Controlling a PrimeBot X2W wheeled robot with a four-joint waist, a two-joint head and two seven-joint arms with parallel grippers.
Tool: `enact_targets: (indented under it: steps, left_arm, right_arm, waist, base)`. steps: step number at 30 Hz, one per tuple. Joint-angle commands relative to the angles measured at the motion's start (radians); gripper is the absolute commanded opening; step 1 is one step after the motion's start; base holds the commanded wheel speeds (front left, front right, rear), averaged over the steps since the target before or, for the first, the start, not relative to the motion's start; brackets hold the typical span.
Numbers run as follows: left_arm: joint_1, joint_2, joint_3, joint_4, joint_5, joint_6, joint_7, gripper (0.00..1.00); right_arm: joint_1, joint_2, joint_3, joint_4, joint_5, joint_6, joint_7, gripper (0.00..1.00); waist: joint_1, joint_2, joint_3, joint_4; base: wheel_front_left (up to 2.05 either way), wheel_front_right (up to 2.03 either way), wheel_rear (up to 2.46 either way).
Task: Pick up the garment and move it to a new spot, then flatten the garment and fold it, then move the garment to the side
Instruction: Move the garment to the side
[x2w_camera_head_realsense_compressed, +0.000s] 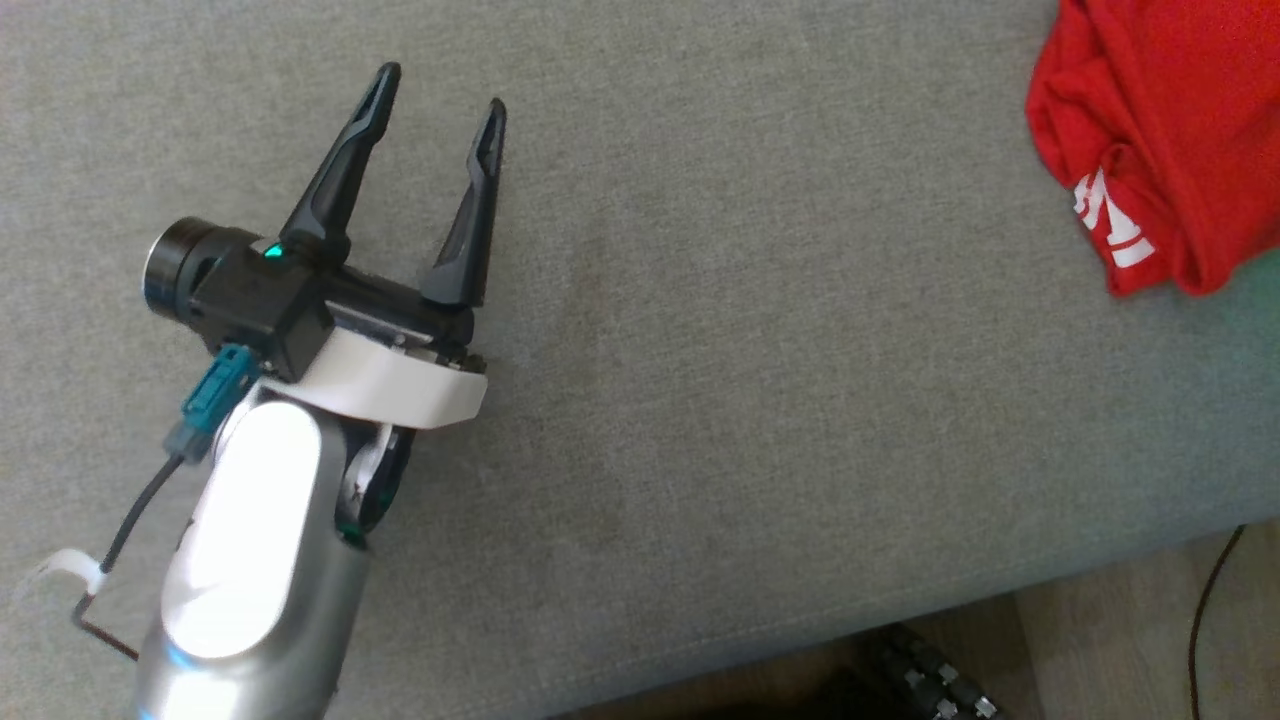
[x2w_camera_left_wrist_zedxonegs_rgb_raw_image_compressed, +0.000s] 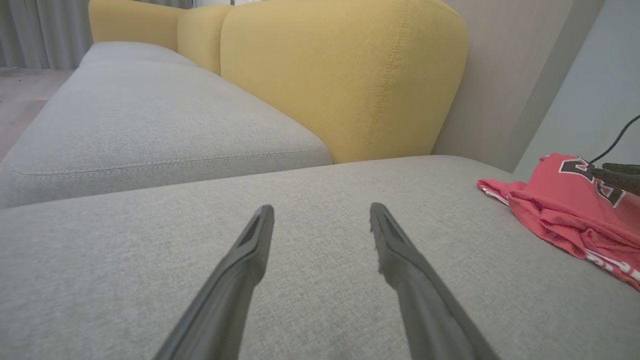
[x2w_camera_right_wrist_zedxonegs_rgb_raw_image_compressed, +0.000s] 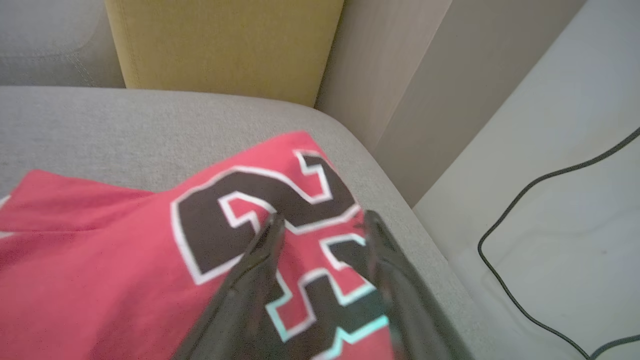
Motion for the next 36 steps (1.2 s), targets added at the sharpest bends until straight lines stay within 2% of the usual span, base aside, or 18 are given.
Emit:
enact_targets:
  steps: [1, 6, 10, 16, 17, 23, 28, 36]
  left_arm:
    - [-0.009, 0.016, 0.034, -0.030, -0.005, 0.009, -0.008, 1.00]
    - [0.015, 0.016, 0.041, -0.017, -0.016, 0.018, -0.013, 1.00]
    - [0.054, 0.013, 0.054, -0.006, -0.028, 0.034, -0.017, 1.00]
    - [0.127, 0.010, 0.083, 0.002, -0.049, 0.060, -0.020, 1.00]
    - [0.150, 0.008, 0.092, 0.003, -0.055, 0.068, -0.021, 1.00]
    - [0.219, 0.003, 0.120, 0.006, -0.073, 0.095, -0.022, 1.00]
    - [0.270, 0.012, 0.145, 0.011, -0.075, 0.114, -0.022, 1.00]
    - [0.338, 0.027, 0.172, 0.017, -0.082, 0.134, -0.022, 1.00]
  right_arm:
    - [0.000, -0.011, -0.003, -0.024, -0.007, -0.001, -0.020, 1.00]
    - [0.050, 0.016, -0.043, -0.053, -0.015, -0.001, -0.054, 1.00]
    - [0.130, 0.066, -0.054, -0.162, -0.005, -0.001, -0.080, 1.00]
    - [0.314, 0.174, -0.034, -0.430, 0.018, -0.001, -0.059, 1.00]
    - [0.380, 0.219, -0.017, -0.532, 0.021, -0.001, -0.034, 1.00]
    - [0.537, 0.314, 0.075, -0.765, 0.037, -0.001, 0.036, 1.00]
    - [0.622, 0.346, 0.150, -0.859, 0.061, -0.001, 0.068, 1.00]
    - [0.722, 0.358, 0.209, -0.900, 0.094, -0.001, 0.084, 1.00]
  waist:
    - [-0.0001, 0.0000, -0.012, 0.000]
    - [-0.0001, 0.0000, -0.065, -0.003]
    - [-0.0001, 0.0000, -0.129, -0.001]
    - [-0.0001, 0.0000, -0.224, 0.023]
    - [-0.0001, 0.0000, -0.251, 0.038]
    - [-0.0001, 0.0000, -0.330, 0.099]
    - [-0.0001, 0.0000, -0.381, 0.147]
    - [-0.0001, 0.0000, -0.451, 0.192]
  base:
    - [0.00, 0.00, 0.00]
    - [0.00, 0.00, 0.00]
    - [0.00, 0.00, 0.00]
    - [0.00, 0.00, 0.00]
    - [0.00, 0.00, 0.00]
    - [0.00, 0.00, 0.00]
    - [0.00, 0.00, 0.00]
    - [0.00, 0.00, 0.00]
